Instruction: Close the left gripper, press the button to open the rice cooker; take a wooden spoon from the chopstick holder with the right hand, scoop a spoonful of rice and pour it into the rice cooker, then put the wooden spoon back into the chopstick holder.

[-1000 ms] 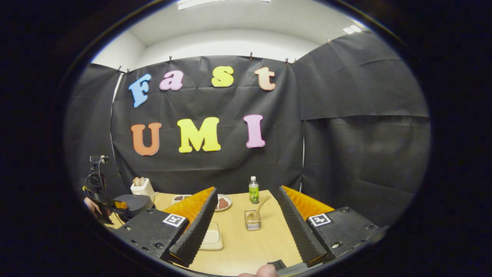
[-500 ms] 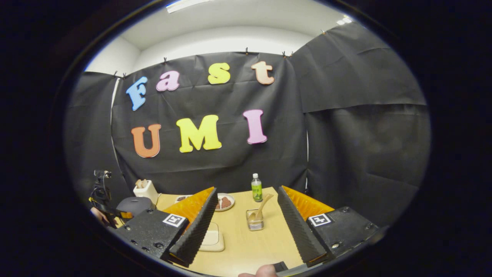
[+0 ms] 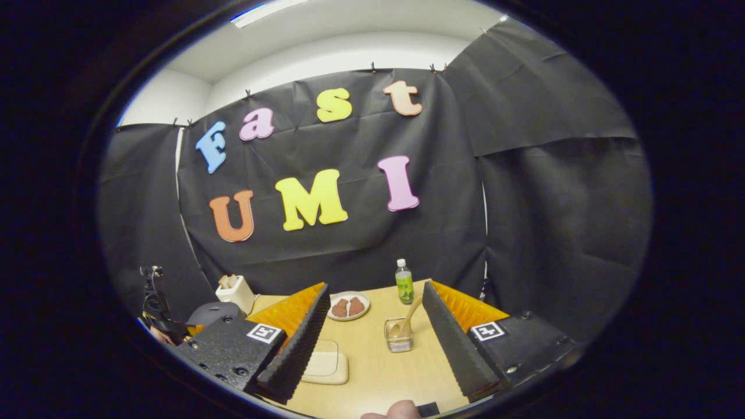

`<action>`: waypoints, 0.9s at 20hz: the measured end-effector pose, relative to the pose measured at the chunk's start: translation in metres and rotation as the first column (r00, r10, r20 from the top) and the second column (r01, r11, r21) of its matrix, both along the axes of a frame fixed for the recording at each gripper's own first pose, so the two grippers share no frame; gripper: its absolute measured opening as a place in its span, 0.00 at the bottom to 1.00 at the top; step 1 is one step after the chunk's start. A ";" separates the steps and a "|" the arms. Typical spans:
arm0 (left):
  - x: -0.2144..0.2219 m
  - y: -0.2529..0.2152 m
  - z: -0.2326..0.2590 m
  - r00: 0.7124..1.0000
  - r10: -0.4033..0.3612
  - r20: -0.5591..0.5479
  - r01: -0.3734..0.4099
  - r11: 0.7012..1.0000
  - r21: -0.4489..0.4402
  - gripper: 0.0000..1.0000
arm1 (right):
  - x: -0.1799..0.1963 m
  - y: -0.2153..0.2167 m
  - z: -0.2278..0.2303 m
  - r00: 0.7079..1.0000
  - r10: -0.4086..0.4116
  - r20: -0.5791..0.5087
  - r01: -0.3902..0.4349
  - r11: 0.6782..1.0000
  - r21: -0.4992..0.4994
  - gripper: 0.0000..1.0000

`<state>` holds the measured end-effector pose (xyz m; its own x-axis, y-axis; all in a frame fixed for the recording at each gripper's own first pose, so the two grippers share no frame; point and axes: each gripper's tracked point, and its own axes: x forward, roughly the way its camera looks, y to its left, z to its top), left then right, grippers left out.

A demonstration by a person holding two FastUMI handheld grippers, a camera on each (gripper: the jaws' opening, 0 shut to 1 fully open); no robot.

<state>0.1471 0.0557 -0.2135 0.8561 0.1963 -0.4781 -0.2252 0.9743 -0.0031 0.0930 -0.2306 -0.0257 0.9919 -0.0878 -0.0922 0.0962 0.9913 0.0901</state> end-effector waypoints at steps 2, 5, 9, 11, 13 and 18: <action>-0.006 -0.007 0.044 0.995 -0.027 0.100 0.025 0.999 0.024 0.95 | -0.002 0.014 0.015 0.999 0.011 0.036 -0.010 1.000 -0.017 1.00; -0.031 -0.020 0.109 0.962 -0.064 0.267 0.052 0.997 0.053 0.94 | -0.019 0.048 0.034 0.995 0.045 0.087 -0.042 0.999 -0.034 1.00; -0.093 -0.042 0.161 0.919 -0.122 0.374 0.110 0.992 0.054 0.95 | -0.058 0.097 0.048 0.988 0.080 0.130 -0.074 0.996 -0.047 1.00; -0.128 -0.054 0.183 0.896 -0.141 0.420 0.140 0.990 0.033 0.94 | -0.083 0.116 0.050 0.986 0.088 0.141 -0.080 0.995 -0.062 0.99; -0.160 -0.063 0.199 0.872 -0.170 0.460 0.169 0.985 0.044 0.94 | -0.107 0.138 0.044 0.986 0.098 0.131 -0.091 0.994 -0.060 1.00; -0.215 -0.074 0.207 0.845 -0.220 0.488 0.216 0.974 0.064 0.94 | -0.161 0.174 0.024 0.987 0.104 0.119 -0.095 0.992 -0.079 0.99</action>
